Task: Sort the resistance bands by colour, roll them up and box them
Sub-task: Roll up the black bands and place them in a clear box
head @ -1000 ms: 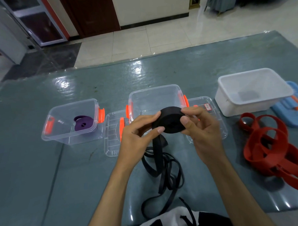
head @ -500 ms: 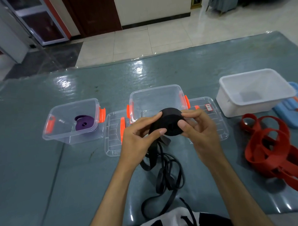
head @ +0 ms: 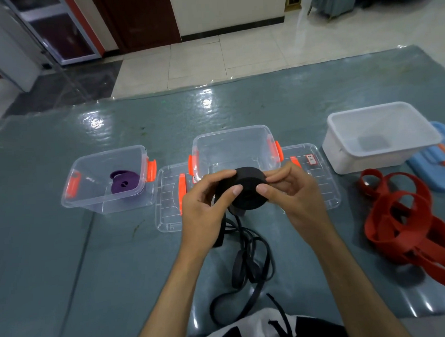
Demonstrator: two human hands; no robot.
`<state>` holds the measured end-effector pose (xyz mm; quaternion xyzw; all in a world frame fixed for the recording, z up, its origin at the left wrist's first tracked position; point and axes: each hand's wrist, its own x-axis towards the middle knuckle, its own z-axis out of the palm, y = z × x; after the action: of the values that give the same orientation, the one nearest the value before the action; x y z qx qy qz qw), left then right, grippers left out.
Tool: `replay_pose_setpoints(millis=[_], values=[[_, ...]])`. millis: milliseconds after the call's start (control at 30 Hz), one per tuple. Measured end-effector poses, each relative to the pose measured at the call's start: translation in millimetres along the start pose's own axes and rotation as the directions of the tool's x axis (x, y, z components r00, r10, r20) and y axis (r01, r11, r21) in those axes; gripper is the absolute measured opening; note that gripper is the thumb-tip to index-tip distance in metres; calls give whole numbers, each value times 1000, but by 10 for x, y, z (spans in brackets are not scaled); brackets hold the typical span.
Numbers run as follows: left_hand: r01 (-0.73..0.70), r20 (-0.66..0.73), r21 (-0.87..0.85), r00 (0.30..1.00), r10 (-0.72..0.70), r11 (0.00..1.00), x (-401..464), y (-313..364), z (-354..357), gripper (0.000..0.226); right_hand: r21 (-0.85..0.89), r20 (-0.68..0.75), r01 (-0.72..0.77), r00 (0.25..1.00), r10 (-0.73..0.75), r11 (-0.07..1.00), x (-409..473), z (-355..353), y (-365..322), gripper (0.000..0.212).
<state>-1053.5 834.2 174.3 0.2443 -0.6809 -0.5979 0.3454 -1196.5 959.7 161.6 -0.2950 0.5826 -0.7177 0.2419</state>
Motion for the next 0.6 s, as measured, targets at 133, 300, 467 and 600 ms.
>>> replay_pose_setpoints(millis=[133, 300, 467, 600], values=[[-50, 16, -2, 999, 50, 999, 38, 29, 2, 32, 63, 6, 130, 991, -131, 989, 10, 42, -56, 29], [-124, 56, 49, 991, 121, 991, 124, 35, -50, 33, 79, 65, 75, 995, -80, 994, 6, 33, -68, 19], [-80, -3, -29, 997, 80, 996, -5, -12, 71, 26, 21, 24, 120, 992, -121, 993, 1, 27, -112, 26], [-109, 80, 35, 991, 106, 993, 65, -2, -41, 31, 119, 2, 160, 987, -161, 980, -22, 83, -78, 21]])
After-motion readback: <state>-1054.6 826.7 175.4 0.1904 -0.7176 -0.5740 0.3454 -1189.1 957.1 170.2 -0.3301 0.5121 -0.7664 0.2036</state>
